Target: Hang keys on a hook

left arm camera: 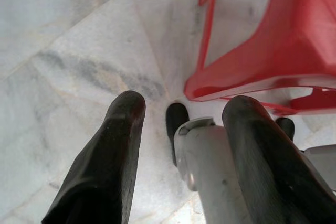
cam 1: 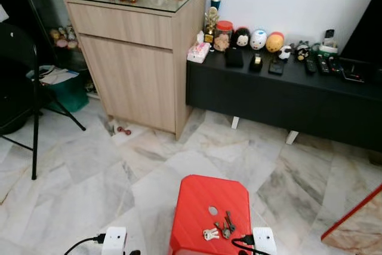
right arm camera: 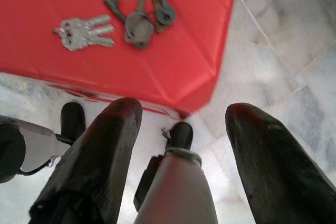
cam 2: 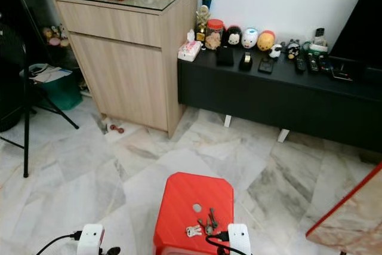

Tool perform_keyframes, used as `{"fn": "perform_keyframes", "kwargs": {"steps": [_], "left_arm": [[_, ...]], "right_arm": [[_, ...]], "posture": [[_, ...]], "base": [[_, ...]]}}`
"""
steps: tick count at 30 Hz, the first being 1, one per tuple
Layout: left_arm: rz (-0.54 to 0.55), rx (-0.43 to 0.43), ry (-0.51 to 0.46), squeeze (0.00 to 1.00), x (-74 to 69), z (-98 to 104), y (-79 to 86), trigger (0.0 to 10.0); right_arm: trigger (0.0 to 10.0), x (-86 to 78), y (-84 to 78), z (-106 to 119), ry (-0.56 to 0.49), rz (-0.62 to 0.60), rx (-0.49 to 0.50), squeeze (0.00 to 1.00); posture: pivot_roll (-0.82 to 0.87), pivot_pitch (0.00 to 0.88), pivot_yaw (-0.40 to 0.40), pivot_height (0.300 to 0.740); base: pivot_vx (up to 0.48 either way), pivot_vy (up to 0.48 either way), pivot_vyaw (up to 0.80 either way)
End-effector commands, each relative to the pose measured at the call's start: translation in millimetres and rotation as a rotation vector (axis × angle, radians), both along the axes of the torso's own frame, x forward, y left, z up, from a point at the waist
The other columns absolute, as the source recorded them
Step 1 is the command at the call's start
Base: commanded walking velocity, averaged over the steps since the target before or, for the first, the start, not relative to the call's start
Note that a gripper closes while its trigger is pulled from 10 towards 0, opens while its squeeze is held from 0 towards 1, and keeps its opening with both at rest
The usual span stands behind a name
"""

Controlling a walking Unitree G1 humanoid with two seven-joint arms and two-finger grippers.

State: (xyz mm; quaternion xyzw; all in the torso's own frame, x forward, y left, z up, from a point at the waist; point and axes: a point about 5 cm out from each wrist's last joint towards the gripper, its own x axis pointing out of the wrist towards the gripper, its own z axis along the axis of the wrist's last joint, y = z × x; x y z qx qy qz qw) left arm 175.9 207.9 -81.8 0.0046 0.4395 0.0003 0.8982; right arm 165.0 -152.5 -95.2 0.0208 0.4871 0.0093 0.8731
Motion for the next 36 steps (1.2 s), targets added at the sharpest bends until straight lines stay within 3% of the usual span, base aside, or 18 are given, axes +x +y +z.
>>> {"fn": "perform_keyframes", "kwargs": {"steps": [1, 16, 36], "left_arm": [[0.000, 0.005, 0.017, 0.00, -3.3, -2, 1.7, 10.0], [-0.014, 0.005, 0.019, 0.00, -3.9, -2, -0.7, 10.0], [-0.013, 0.009, 0.011, 0.00, -1.0, -1, -0.4, 10.0]], "right_arm": [[10.0, 2.8, -4.1, 2, -0.019, -0.015, 0.001, 0.00], [10.0, 15.8, -58.6, 14, -0.071, -0.056, -0.041, 0.00], [10.0, 13.7, -32.0, 9, -0.052, -0.050, -0.016, 0.00]], "posture": [[0.07, 0.000, -0.046, 0.740], [0.08, 0.000, -0.052, 0.740], [0.08, 0.000, -0.049, 0.740]], "base": [[0.000, 0.337, 0.00], [0.000, 0.237, 0.00], [0.000, 0.328, 0.00]]}}
